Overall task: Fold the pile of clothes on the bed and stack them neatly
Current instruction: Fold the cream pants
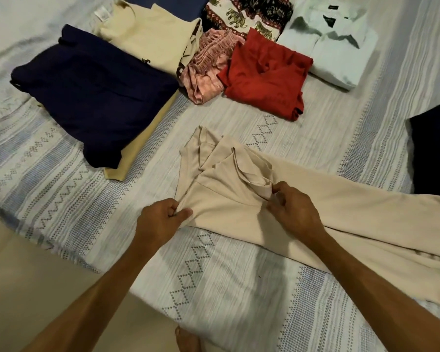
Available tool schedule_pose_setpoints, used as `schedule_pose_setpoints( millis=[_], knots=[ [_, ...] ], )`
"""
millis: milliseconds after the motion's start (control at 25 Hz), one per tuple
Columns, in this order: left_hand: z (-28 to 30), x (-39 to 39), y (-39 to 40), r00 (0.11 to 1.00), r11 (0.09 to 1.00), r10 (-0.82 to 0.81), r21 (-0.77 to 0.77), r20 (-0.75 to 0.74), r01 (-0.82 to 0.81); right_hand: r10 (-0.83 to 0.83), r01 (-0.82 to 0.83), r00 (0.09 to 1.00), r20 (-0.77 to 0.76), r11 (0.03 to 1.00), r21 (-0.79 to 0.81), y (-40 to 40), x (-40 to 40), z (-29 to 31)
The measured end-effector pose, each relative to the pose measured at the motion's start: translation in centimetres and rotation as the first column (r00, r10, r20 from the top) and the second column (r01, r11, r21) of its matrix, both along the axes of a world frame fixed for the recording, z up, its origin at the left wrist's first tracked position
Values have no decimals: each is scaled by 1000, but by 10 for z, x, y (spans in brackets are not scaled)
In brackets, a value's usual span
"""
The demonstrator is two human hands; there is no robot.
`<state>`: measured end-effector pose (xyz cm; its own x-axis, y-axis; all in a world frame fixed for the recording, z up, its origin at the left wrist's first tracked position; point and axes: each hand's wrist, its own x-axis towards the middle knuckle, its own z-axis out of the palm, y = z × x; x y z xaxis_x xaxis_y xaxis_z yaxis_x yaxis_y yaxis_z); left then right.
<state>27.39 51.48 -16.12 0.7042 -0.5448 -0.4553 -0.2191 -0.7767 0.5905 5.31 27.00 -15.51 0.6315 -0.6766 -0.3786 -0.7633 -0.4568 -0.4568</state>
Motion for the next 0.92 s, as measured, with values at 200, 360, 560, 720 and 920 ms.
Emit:
schedule_pose_setpoints(
  millis=[200, 360, 560, 720, 920],
  knots=[
    [2, 13, 19, 988, 995, 100, -13, -118, -102, -593, 483, 799, 104, 734, 478, -42, 9, 14],
    [-3, 10, 22, 980, 989, 143, -29, -136, -148, -302, 179, 941, 152, 827, 534, -56, 33, 25],
    [-2, 8, 21, 922, 947, 243, -134, -300, -293, 360, -352, 926, -114, 932, 83, -58, 56, 26],
    [-2, 7, 20, 879, 905, 281, -200, -385, -377, -217, 149, 971, 104, 880, 451, -79, 50, 38],
    [-12, 2, 23, 883, 907, 316, -164, -346, -388, 58, -57, 998, 6, 961, 271, -87, 51, 42]
  ],
)
